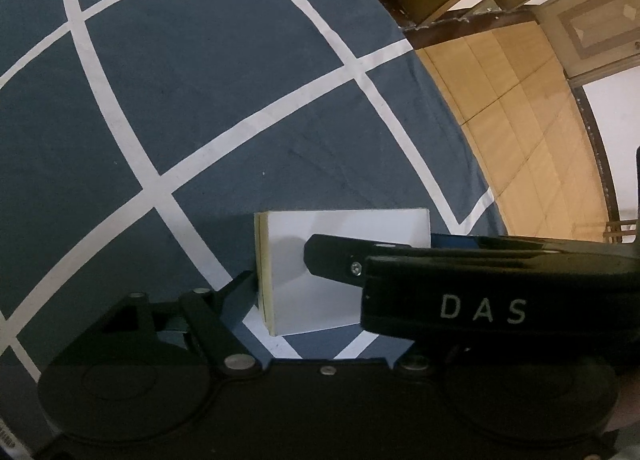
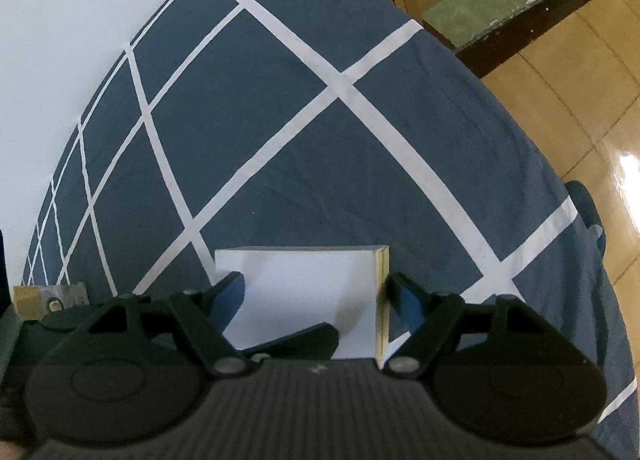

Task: Organize objects
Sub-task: 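Lower the right tool onto the small white box and close it, then lift the small white box with the right tool and carry it over the cardboard box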

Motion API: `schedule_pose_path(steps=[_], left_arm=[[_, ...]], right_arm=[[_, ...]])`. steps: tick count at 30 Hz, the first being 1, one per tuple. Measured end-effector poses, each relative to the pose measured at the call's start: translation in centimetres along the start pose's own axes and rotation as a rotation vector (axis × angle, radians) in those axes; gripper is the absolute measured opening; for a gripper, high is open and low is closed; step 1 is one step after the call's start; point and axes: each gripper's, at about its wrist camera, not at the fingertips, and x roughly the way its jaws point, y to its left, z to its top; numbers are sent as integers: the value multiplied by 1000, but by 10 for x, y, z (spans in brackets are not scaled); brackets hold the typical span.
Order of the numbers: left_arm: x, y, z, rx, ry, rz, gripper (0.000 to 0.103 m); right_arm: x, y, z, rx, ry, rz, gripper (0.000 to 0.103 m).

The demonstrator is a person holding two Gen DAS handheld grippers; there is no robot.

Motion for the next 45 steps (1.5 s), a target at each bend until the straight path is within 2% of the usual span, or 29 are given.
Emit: schedule_pose_path(steps=[12,20,34,45], left_arm=[[-11,-2,-8,-16,-26,29,74],[-44,2,-22,-47,-77,58,73],[-104,28,-78,-145,-171,111,73],[-169,59,-131,-237,-270,136,73]], right_arm=[[-7,8,-3,-43,-6,11,77],[-22,31,-11,-101,-17,31,76],[-41,95,-52,-242,-15,76,75],[-64,167,-91,-373,-23,101,75]])
